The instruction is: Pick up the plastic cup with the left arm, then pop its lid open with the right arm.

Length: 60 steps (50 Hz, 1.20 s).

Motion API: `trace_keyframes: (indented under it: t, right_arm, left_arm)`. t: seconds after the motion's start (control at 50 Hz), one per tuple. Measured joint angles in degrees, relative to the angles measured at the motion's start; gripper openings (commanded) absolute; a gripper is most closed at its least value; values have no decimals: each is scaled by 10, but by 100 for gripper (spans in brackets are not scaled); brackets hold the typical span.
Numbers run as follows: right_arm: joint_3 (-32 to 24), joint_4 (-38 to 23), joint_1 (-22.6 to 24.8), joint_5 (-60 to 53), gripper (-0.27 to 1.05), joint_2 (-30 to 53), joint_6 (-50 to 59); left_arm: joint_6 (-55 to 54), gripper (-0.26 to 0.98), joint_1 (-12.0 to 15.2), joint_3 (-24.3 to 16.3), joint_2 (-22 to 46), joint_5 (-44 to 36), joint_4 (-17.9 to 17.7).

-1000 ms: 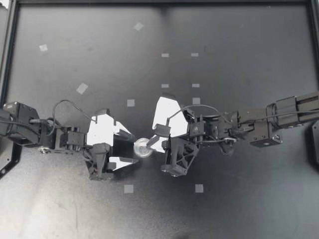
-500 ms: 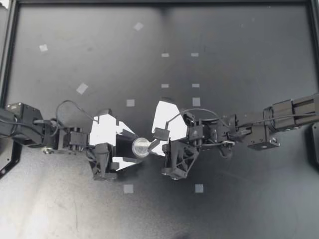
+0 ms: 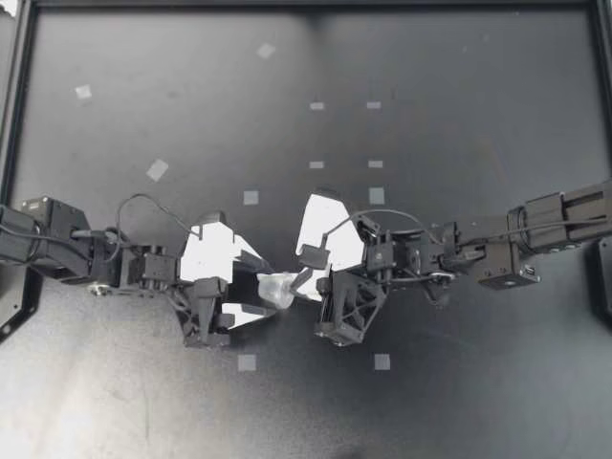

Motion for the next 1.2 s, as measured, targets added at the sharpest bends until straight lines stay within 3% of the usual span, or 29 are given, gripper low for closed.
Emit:
trace_keyframes:
  t: [0.22,0.56,0.8,0.9,1.0,1.02,1.08,1.12,1.2]
  right_arm:
    - [1,0,0,0,-10,0,0]
    - [17,0,0,1,-10,-6,1]
    - [68,21,0,-5,-6,-83,48]
    - [104,25,0,-33,11,-137,109]
    - [142,27,0,-101,48,-185,200]
    - [150,26,0,-126,59,-193,229]
    - [171,27,0,-185,76,-205,289]
    - [183,27,0,-243,80,-210,339]
    - [204,27,0,-356,75,-210,420]
  left_arm:
    - [4,56,0,-7,3,22,0]
    - [29,28,0,-17,5,37,1]
    - [22,13,-2,-19,-5,40,-2]
    - [25,12,-1,-10,-40,-4,-8]
    - [25,12,9,13,-79,-101,-15]
    - [25,12,12,20,-86,-132,-20]
    - [24,12,18,38,-100,-212,-45]
    - [25,12,19,49,-105,-268,-60]
    - [25,12,20,76,-105,-392,-93]
